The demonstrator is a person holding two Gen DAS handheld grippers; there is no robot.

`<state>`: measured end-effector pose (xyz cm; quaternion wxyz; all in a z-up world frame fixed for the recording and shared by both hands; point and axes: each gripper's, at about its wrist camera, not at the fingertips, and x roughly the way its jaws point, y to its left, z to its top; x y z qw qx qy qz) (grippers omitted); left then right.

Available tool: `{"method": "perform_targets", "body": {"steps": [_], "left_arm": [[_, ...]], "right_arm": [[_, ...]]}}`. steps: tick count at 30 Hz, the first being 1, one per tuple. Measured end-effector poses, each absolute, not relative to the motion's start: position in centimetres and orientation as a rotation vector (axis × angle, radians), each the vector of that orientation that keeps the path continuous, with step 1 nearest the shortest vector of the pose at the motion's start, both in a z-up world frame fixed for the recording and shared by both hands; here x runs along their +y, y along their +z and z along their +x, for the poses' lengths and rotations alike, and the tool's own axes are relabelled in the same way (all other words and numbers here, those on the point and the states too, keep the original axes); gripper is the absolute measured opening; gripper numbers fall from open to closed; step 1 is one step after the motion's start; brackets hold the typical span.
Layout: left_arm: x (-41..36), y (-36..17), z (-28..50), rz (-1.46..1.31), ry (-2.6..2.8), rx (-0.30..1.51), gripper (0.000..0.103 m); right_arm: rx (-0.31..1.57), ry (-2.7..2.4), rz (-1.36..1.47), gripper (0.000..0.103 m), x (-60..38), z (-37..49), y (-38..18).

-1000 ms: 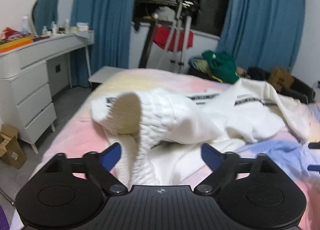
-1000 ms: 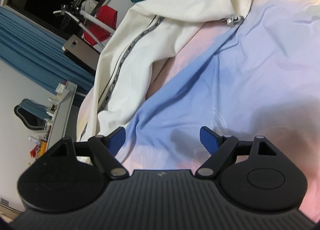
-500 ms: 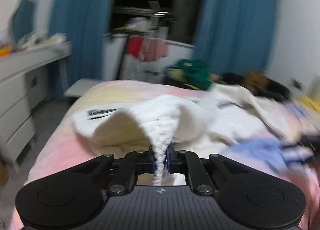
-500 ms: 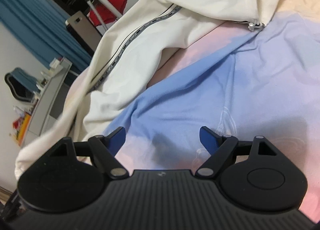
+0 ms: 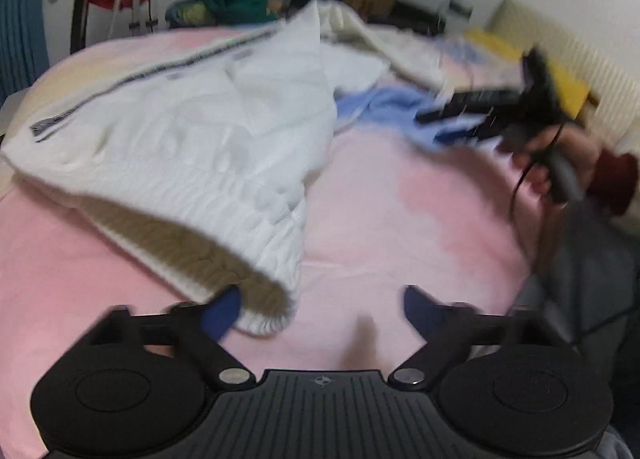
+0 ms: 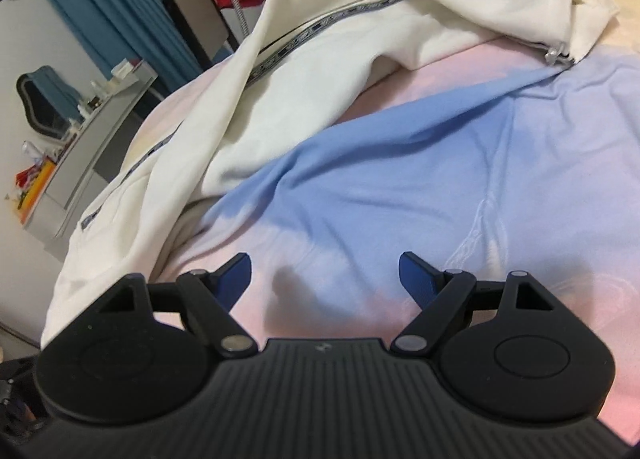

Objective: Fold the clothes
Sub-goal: 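Grasp the ribbed cuff with the left gripper and lift it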

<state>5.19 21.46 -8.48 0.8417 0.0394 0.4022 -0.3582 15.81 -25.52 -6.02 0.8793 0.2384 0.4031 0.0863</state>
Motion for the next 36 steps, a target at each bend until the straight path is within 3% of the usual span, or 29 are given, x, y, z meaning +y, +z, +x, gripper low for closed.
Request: {"method": "perform_targets", "body": {"steps": [5, 9, 14, 16, 18, 19, 22, 24, 30, 36], "left_arm": [[27.9, -8.7, 7.7, -0.174, -0.666, 0.801, 0.092], [34.1, -9.4, 13.4, -0.432, -0.342, 0.661, 0.091], [37.6, -11.5, 21.8, -0.621, -0.096, 0.638, 0.080], [37.0, -11.9, 24.5, -0.621, -0.091, 0.648, 0.068], [35.8, -12.2, 26.6, -0.602, -0.084, 0.666, 0.064], [35.1, -12.2, 27.6, -0.576, -0.065, 0.677, 0.055], [33.8, -11.4, 29.7, -0.482, -0.032, 0.706, 0.040], [32.9, -10.3, 30.8, -0.452, -0.021, 0.701, 0.035], [31.3, -4.2, 35.5, -0.383, 0.020, 0.709, 0.030], [30.4, 0.6, 42.0, -0.226, 0.127, 0.728, 0.033]], "right_arm": [[0.835, 0.199, 0.475, 0.083, -24.6, 16.4, -6.0], [0.822, 0.212, 0.455, 0.083, -23.8, 17.0, -5.9], [0.822, 0.220, 0.425, 0.084, -22.9, 18.1, -6.8], [0.815, 0.210, 0.431, 0.084, -22.7, 18.3, -7.2], [0.802, 0.196, 0.429, 0.084, -22.3, 18.2, -7.6], [0.792, 0.195, 0.418, 0.084, -22.1, 18.3, -7.7], [0.774, 0.197, 0.399, 0.084, -21.9, 18.5, -8.0], [0.771, 0.198, 0.401, 0.084, -21.9, 18.5, -7.9], [0.765, 0.183, 0.454, 0.084, -22.1, 18.9, -7.9], [0.756, 0.195, 0.466, 0.084, -22.2, 19.1, -7.7]]}}
